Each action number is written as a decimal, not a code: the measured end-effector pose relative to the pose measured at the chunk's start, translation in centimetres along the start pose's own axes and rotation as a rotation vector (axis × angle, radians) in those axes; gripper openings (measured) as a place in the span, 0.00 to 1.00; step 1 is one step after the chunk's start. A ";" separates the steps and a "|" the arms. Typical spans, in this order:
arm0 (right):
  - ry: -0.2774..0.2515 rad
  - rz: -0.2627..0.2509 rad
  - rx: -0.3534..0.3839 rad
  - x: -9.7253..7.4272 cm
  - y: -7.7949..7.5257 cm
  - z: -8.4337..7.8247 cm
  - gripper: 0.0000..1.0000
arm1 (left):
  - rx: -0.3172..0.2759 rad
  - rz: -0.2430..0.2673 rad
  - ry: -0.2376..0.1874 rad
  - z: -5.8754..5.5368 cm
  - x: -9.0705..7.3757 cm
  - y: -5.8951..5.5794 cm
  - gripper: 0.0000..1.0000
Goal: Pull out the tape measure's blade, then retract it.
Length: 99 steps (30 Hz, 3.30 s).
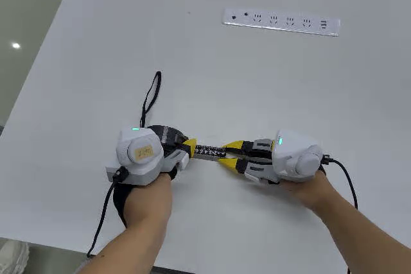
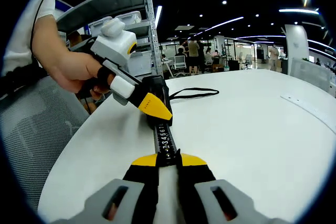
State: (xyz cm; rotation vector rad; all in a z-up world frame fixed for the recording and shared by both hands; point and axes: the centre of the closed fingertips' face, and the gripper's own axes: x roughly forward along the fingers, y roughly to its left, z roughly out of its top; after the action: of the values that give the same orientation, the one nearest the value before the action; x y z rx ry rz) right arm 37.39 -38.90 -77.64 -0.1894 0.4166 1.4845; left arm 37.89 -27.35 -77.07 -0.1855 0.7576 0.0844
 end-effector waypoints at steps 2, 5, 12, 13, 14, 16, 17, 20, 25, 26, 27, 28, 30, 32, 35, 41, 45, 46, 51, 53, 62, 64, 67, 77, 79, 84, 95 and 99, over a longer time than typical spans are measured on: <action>-0.002 0.003 0.000 0.1 -0.1 0.1 0.13 | 0.000 0.000 0.000 0.0 0.0 0.0 0.70; -0.001 0.005 -0.002 0.4 -0.1 0.2 0.13 | 0.000 0.000 0.000 0.0 0.0 0.0 0.70; 0.003 0.012 -0.006 1.7 -0.2 0.7 0.13 | -0.002 0.000 0.002 0.0 0.1 0.1 0.70; 0.006 0.013 -0.004 1.8 -0.2 0.7 0.13 | -0.002 -0.001 0.002 0.0 0.1 0.1 0.70; 0.007 0.014 -0.004 2.0 -0.3 0.8 0.13 | -0.003 -0.001 0.002 0.0 0.1 0.1 0.70; 0.007 0.017 -0.006 2.3 -0.5 1.0 0.13 | -0.005 -0.001 0.002 0.0 0.1 0.1 0.70; 0.006 0.017 -0.009 2.3 -0.5 1.0 0.13 | -0.005 -0.001 0.002 0.0 0.1 0.1 0.70; 0.006 0.019 -0.010 2.5 -0.5 1.1 0.13 | -0.005 -0.002 0.001 0.0 0.1 0.0 0.70; 0.004 0.019 -0.015 2.7 -0.4 1.2 0.13 | -0.007 -0.001 0.001 0.0 0.1 0.0 0.70; 0.003 0.020 -0.015 2.8 -0.3 1.2 0.13 | -0.008 -0.002 0.001 0.0 0.1 0.0 0.70; 0.002 0.020 -0.017 2.9 -0.3 1.2 0.13 | -0.008 -0.002 0.001 0.0 0.1 0.0 0.70; 0.002 0.021 -0.016 2.9 -0.2 1.2 0.13 | -0.008 -0.002 0.001 0.0 0.1 0.0 0.70; 0.003 0.019 -0.018 3.1 -0.1 1.3 0.13 | -0.013 -0.001 0.000 0.0 0.0 0.0 0.70; 0.003 0.018 -0.021 3.4 -0.1 1.3 0.13 | -0.014 -0.002 0.001 0.0 0.0 0.1 0.70; 0.002 0.017 -0.032 3.7 -0.2 1.5 0.13 | -0.014 -0.004 0.001 0.0 0.0 0.1 0.70; 0.000 0.017 -0.031 3.6 0.0 1.4 0.13 | -0.017 -0.004 0.001 0.0 0.0 0.0 0.70; 0.003 0.021 -0.036 4.1 0.1 1.5 0.13 | -0.024 -0.007 0.002 0.0 -0.1 0.0 0.70; 0.002 0.021 -0.038 4.3 0.2 1.6 0.13 | -0.027 -0.007 0.003 0.0 -0.1 0.0 0.70; 0.001 0.029 -0.047 4.5 0.5 1.6 0.13 | -0.029 -0.007 0.002 0.0 -0.1 0.0 0.70; 0.001 0.031 -0.051 4.6 0.6 1.6 0.13 | -0.032 -0.007 0.002 0.0 -0.1 0.0 0.70; 0.004 0.044 -0.062 5.1 1.0 1.8 0.13 | -0.036 -0.009 0.002 0.0 -0.1 0.0 0.70; 0.004 0.047 -0.066 5.2 1.0 1.8 0.13 | -0.038 -0.009 0.002 0.0 -0.1 0.0 0.70; 0.004 0.049 -0.067 5.5 0.9 1.9 0.13 | -0.041 -0.010 0.002 0.0 -0.1 0.0 0.70; 0.009 0.058 -0.076 6.0 0.9 2.0 0.13 | -0.045 -0.012 0.002 0.0 -0.1 0.0 0.70; 0.008 0.059 -0.074 6.0 0.9 2.1 0.13 | -0.045 -0.014 0.003 0.0 -0.1 0.0 0.70; 0.006 0.058 -0.070 6.1 0.9 2.1 0.13 | -0.047 -0.014 0.003 0.0 -0.1 0.0 0.70; 0.006 0.056 -0.045 6.1 0.9 2.2 0.14 | -0.044 -0.027 0.003 0.1 -0.1 0.0 0.70; 0.008 0.054 -0.042 6.1 0.9 2.1 0.14 | -0.039 -0.033 0.005 0.1 -0.1 0.0 0.71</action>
State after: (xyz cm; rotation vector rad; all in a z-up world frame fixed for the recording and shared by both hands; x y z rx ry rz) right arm 37.03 -32.39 -77.91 -0.2187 0.3999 1.5467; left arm 37.89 -27.34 -76.99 -0.2350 0.7576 0.0674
